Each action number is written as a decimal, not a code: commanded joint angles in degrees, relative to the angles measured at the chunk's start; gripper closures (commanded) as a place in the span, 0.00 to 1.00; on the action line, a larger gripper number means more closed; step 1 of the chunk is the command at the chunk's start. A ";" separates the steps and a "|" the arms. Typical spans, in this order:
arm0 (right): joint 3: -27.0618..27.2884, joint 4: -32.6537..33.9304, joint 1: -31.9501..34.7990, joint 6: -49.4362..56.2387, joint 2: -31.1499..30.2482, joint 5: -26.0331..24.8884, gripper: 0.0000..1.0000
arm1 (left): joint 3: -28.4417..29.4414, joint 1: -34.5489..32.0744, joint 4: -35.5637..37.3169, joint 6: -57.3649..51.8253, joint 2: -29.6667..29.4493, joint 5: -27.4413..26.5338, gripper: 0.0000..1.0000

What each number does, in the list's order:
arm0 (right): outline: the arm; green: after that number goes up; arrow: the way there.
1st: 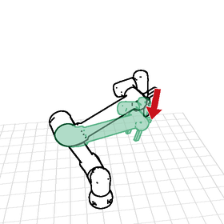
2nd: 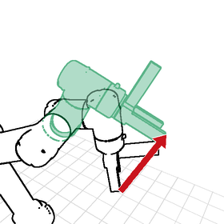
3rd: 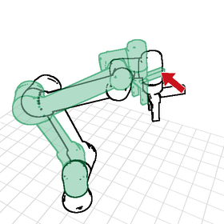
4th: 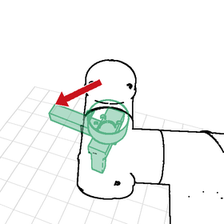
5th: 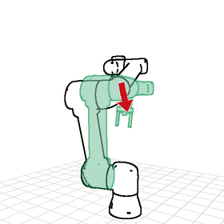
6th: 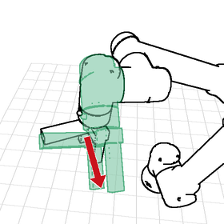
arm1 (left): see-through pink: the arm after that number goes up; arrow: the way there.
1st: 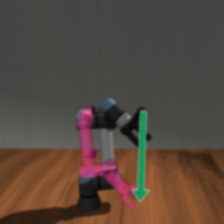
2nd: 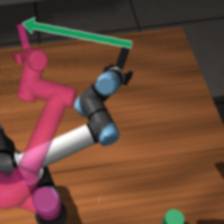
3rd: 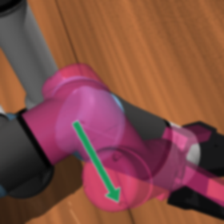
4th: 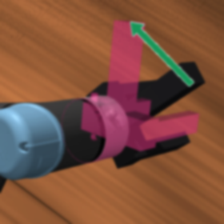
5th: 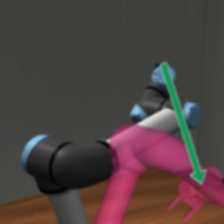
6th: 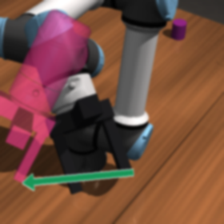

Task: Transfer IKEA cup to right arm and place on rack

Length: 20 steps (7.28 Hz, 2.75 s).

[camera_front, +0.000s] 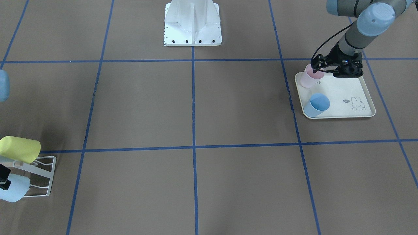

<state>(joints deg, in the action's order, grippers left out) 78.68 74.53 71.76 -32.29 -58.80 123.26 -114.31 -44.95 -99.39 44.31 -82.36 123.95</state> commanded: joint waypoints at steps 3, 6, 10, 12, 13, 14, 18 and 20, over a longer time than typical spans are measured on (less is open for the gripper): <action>2.71 0.00 1.37 -0.58 -0.88 4.71 0.01 | 1.19 1.18 0.07 0.25 0.00 5.39 1.00; 4.37 0.09 1.80 -0.67 -0.36 4.71 0.01 | -3.51 -1.70 1.12 0.16 0.53 11.82 1.00; 16.37 0.44 0.15 -15.37 -1.66 4.71 0.01 | -8.65 -12.09 6.16 8.95 -5.78 15.89 1.00; 24.39 0.44 -4.15 -28.13 -2.90 4.36 0.01 | -7.77 -11.13 5.26 12.72 -13.23 15.54 1.00; 27.55 0.44 -6.00 -31.92 -2.90 4.62 0.02 | -7.77 -10.51 5.35 14.29 -15.44 16.23 1.00; 30.80 0.01 -9.50 -36.66 -3.60 3.58 0.02 | -7.07 -10.24 4.57 20.75 -18.16 17.46 1.00; 43.20 -1.65 -29.19 -52.51 -1.50 -13.04 0.02 | -6.10 -1.66 0.29 46.86 -33.81 18.44 1.00; 43.06 -19.85 -34.64 -63.47 -1.40 -15.93 0.02 | -3.92 -1.36 -19.85 62.83 -33.84 18.00 1.00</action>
<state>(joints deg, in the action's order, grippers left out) 121.46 65.62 40.77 -89.93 -60.12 109.05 -119.78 -46.89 -107.15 97.02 -115.64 142.20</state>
